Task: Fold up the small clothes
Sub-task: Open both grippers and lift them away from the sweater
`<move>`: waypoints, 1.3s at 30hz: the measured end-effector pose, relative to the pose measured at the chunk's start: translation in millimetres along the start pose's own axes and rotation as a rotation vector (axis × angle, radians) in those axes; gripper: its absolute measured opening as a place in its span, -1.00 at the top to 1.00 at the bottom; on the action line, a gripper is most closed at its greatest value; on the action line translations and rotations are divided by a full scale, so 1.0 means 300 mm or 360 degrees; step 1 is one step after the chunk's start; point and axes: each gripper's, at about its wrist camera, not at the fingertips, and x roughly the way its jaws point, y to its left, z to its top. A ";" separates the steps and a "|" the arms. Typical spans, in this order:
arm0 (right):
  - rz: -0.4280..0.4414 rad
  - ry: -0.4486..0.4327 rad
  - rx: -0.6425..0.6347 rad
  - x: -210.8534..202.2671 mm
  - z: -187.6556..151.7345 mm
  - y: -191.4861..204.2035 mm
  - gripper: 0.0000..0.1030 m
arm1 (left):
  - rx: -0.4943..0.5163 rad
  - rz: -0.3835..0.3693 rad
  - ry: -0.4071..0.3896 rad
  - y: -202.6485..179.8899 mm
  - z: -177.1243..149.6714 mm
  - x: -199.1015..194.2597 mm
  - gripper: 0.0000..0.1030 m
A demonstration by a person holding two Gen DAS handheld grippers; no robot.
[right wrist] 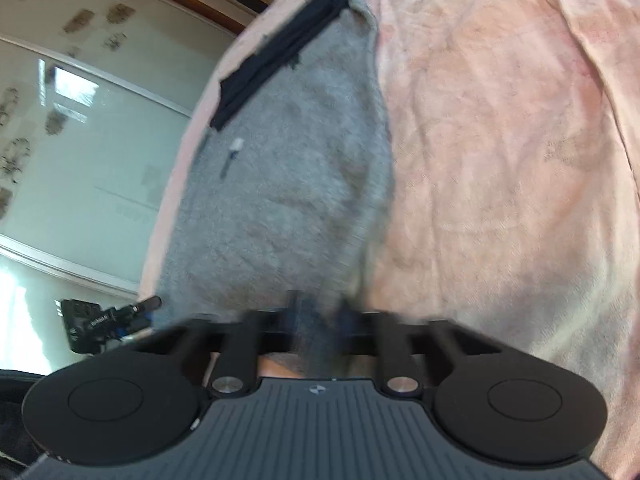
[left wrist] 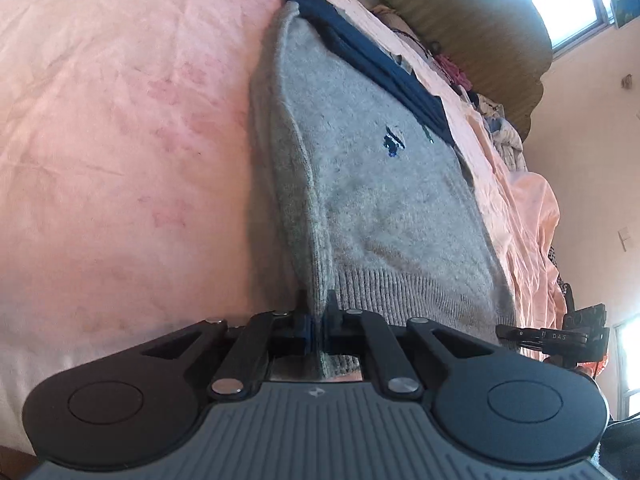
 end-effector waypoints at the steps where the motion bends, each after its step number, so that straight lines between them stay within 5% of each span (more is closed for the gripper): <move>1: -0.0023 0.0002 -0.0004 -0.015 -0.003 -0.002 0.84 | 0.0044 0.0056 -0.0015 -0.007 -0.003 -0.018 0.91; 4: -0.0101 -0.0052 0.0000 -0.079 -0.014 -0.017 0.84 | 0.0063 0.0072 0.0006 0.007 -0.010 -0.027 0.91; 8: -0.0024 -0.0049 0.0145 -0.064 -0.024 -0.066 0.85 | 0.0018 0.0004 0.0042 0.025 0.006 -0.029 0.78; 10: -0.0057 -0.0101 0.0149 -0.085 -0.015 -0.057 0.58 | 0.0072 0.0093 0.0003 0.008 0.028 -0.077 0.78; 13: -0.0247 -0.0377 0.0087 -0.178 0.045 -0.005 0.07 | 0.0292 0.0351 -0.0273 -0.086 0.113 -0.155 0.73; 15: -0.0408 -0.0506 -0.0070 -0.152 0.137 0.088 0.05 | 0.0483 0.0492 -0.0524 -0.208 0.196 -0.128 0.45; 17: -0.0459 -0.0591 -0.0182 -0.059 0.240 0.171 -0.17 | 0.0535 0.0604 -0.0694 -0.314 0.276 -0.020 -0.83; 18: -0.0451 -0.0625 -0.0222 0.007 0.295 0.204 -0.51 | 0.0517 0.0653 -0.0744 -0.360 0.318 0.061 -0.89; 19: -0.0442 -0.0642 -0.0272 0.084 0.345 0.240 -0.77 | 0.0526 0.0655 -0.0746 -0.403 0.357 0.148 -0.87; 24: -0.0718 -0.0584 -0.0402 0.499 0.548 0.346 -0.72 | 0.0622 0.0830 -0.0524 -0.465 0.430 0.498 -0.86; 26: -0.0858 -0.0566 -0.0486 0.593 0.554 0.352 -0.93 | 0.0628 0.0917 -0.0383 -0.424 0.406 0.573 -0.89; 28: -0.1024 -0.0559 -0.0633 0.651 0.523 0.378 -1.00 | 0.0638 0.0893 -0.0468 -0.403 0.365 0.561 -0.91; 39: -0.1093 -0.0639 -0.0642 0.555 0.306 0.382 -1.00 | 0.0699 0.0855 -0.0495 -0.392 0.304 0.526 -0.99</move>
